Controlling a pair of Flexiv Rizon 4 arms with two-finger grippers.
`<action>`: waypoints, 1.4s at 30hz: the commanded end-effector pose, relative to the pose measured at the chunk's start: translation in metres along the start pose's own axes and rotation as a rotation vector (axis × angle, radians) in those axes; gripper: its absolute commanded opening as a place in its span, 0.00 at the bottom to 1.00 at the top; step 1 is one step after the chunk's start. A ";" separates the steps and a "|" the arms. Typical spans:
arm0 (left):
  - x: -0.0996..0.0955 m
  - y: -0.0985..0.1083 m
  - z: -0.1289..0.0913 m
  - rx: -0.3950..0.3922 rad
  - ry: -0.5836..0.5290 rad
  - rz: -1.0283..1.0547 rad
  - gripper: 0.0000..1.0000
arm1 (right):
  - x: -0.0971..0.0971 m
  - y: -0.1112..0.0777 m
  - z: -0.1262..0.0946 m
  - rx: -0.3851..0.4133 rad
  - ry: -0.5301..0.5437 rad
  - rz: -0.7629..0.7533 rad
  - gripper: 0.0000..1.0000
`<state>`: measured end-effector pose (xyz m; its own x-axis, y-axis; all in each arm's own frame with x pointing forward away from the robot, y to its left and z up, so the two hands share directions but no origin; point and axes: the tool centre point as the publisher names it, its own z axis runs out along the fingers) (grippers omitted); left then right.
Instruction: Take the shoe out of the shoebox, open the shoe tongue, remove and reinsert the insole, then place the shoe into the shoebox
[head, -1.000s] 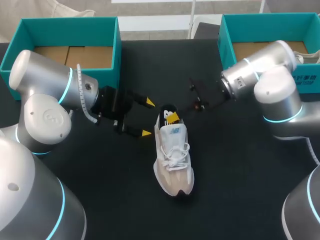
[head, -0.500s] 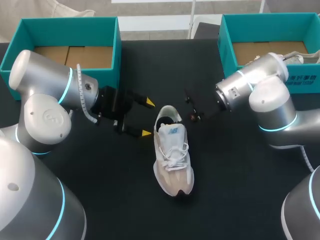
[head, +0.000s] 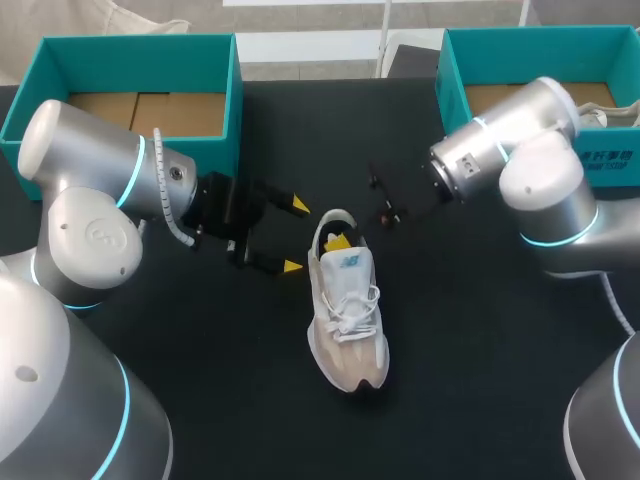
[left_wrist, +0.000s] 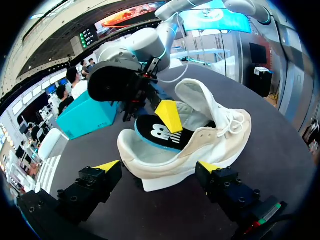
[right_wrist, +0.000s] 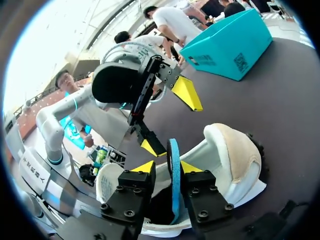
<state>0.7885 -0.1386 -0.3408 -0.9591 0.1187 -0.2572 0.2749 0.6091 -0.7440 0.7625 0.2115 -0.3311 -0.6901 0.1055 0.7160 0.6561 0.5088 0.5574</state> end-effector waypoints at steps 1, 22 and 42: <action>0.000 -0.001 0.000 -0.005 0.002 0.000 1.00 | 0.007 0.008 -0.006 0.015 -0.023 -0.008 0.33; 0.000 -0.001 0.000 -0.005 0.002 0.000 1.00 | 0.043 0.061 -0.073 0.148 -0.200 -0.050 0.39; 0.001 -0.013 -0.052 -0.047 0.084 0.081 1.00 | 0.055 0.026 -0.070 0.018 -0.408 0.287 0.00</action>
<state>0.7852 -0.1195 -0.3212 -0.9366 0.2224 -0.2709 0.3504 0.6088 -0.7117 0.7721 0.1661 -0.2445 -0.5678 0.4926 0.6595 0.8108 0.4731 0.3447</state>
